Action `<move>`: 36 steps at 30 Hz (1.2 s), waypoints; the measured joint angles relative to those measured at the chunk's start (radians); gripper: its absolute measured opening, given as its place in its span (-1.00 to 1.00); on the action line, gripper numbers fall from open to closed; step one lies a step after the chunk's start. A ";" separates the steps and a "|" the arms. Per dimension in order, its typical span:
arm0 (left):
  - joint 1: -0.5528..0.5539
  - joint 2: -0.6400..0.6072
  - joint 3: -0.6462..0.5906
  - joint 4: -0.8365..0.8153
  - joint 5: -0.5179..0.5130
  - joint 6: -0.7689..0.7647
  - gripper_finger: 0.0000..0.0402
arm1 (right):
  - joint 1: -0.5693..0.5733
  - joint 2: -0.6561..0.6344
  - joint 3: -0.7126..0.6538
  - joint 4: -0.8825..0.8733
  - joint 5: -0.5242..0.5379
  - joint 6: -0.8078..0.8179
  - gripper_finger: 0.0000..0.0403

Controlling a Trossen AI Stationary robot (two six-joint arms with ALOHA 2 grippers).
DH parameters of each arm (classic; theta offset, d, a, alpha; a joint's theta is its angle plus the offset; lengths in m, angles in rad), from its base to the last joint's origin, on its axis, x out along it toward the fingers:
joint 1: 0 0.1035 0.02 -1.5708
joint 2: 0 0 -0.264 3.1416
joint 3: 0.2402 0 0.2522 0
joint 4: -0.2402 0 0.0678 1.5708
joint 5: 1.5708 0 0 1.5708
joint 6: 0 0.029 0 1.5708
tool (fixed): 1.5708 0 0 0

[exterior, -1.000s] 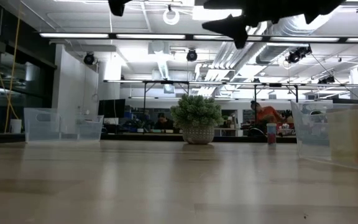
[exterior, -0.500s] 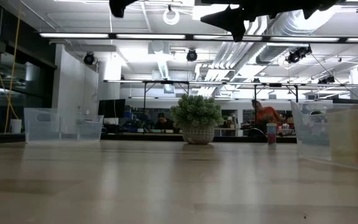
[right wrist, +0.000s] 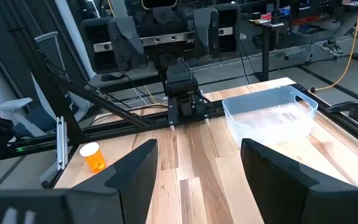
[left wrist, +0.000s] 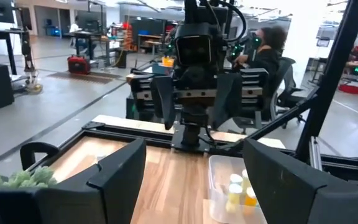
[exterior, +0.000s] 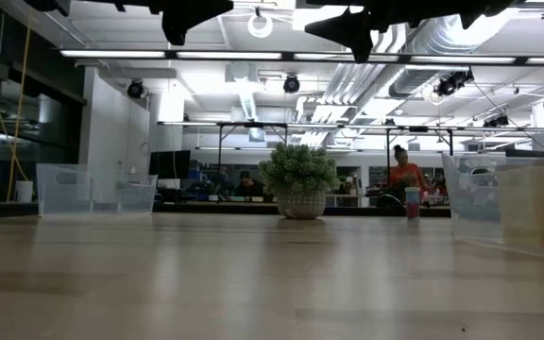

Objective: Pick and place medicine bottles into bin by pill shape (circle, oval)
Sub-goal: Put the blue capsule bottle into the left transparent bin

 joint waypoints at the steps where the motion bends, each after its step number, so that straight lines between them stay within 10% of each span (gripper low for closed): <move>1: 0.000 0.000 0.000 0.000 0.000 0.003 0.28 | 0.000 0.000 0.000 0.000 0.000 0.000 0.11; 16: 0.000 0.000 0.000 0.000 0.001 0.021 0.28 | 0.000 0.000 0.000 0.000 0.006 0.045 0.11; 21: 0.001 0.000 0.000 0.000 0.000 0.013 0.28 | 0.000 0.000 0.002 -0.038 0.173 0.241 0.11; 28: 0.001 0.000 0.000 0.000 0.000 0.013 0.28 | -0.092 -0.056 0.002 -0.453 0.462 0.557 0.11; 36: 0.001 0.000 0.000 0.000 -0.004 0.013 0.28 | -0.345 -0.089 0.002 -1.005 0.426 0.806 0.11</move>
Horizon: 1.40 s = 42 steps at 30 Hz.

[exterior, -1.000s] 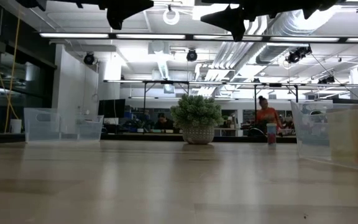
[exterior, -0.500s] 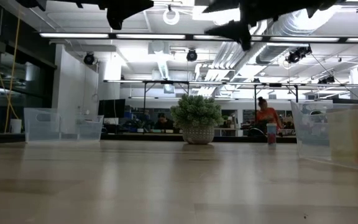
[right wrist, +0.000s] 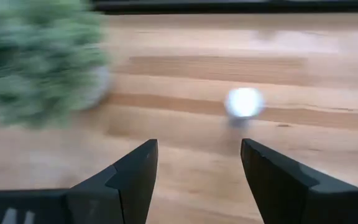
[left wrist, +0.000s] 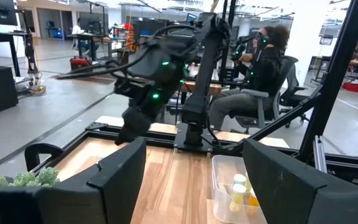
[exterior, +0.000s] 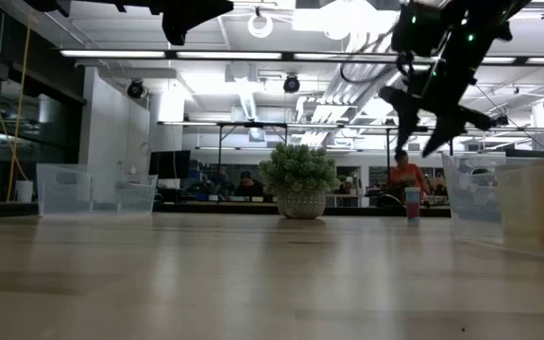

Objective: Pick and place medicine bottles into bin by pill shape (circle, oval)
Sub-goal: Put the blue capsule bottle into the left transparent bin

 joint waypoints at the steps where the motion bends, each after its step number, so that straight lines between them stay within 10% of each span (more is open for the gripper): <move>1: 0.000 0.000 0.000 0.000 0.000 0.000 0.28 | -0.035 0.005 0.000 -0.019 -0.010 -0.005 0.11; 12: 0.000 0.000 0.000 0.002 -0.028 -0.008 0.28 | -0.281 0.152 0.000 0.041 -0.184 -0.142 0.11; 42: 0.000 0.000 0.000 0.008 -0.036 -0.045 0.28 | -0.313 0.287 -0.001 0.138 -0.160 -0.159 0.11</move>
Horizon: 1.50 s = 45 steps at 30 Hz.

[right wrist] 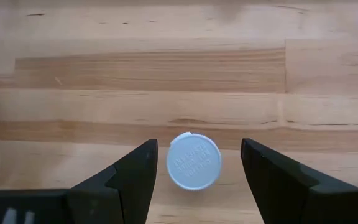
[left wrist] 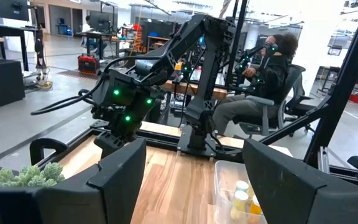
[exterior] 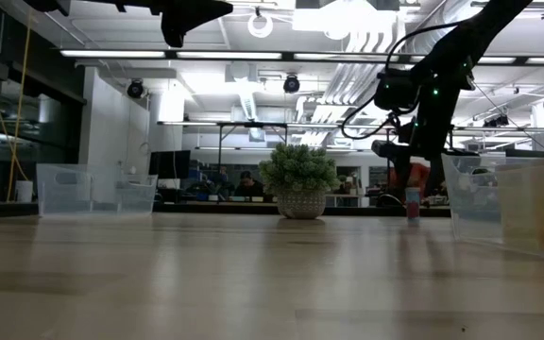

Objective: Pick and place medicine bottles into bin by pill shape (circle, oval)
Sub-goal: Put the blue capsule bottle into the left transparent bin

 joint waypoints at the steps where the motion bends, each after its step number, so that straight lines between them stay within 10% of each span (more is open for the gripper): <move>1: 0.000 0.000 0.000 0.000 0.000 0.000 0.28 | 0.000 0.000 0.000 0.000 0.000 0.000 0.11; 34: 0.000 0.000 0.000 -0.001 0.000 -0.008 0.28 | 0.092 -0.005 -0.033 -0.042 -0.028 -0.018 0.11; 45: 0.000 0.000 0.000 -0.002 0.001 -0.008 0.28 | 0.295 -0.076 -0.274 0.285 0.203 0.155 0.11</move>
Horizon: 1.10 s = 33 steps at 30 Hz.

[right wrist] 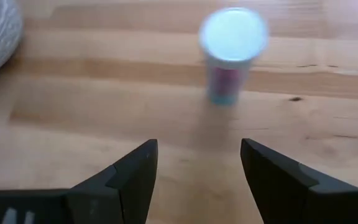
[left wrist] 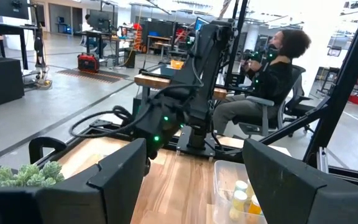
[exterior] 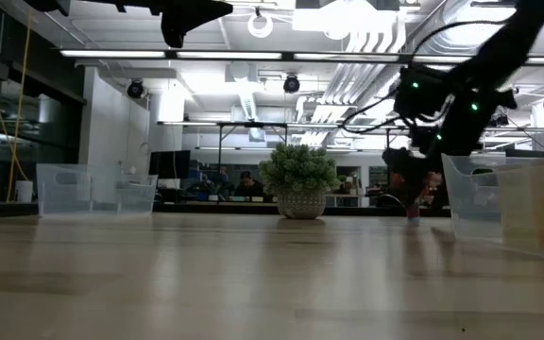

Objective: Pick and place medicine bottles into bin by pill shape (circle, oval)
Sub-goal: Put the blue capsule bottle into the left transparent bin

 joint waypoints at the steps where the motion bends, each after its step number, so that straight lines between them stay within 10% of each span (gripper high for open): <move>1: 0.000 0.000 0.000 0.000 0.000 0.000 0.28 | 0.007 -0.001 -0.028 0.040 0.029 0.018 0.11; 12: 0.000 0.000 0.000 0.000 -0.010 0.000 0.28 | -0.003 0.002 -0.185 0.354 0.173 -0.047 0.11; 33: 0.000 0.000 0.000 0.001 -0.034 0.000 0.28 | -0.158 0.003 -0.245 0.605 -0.025 -0.357 0.11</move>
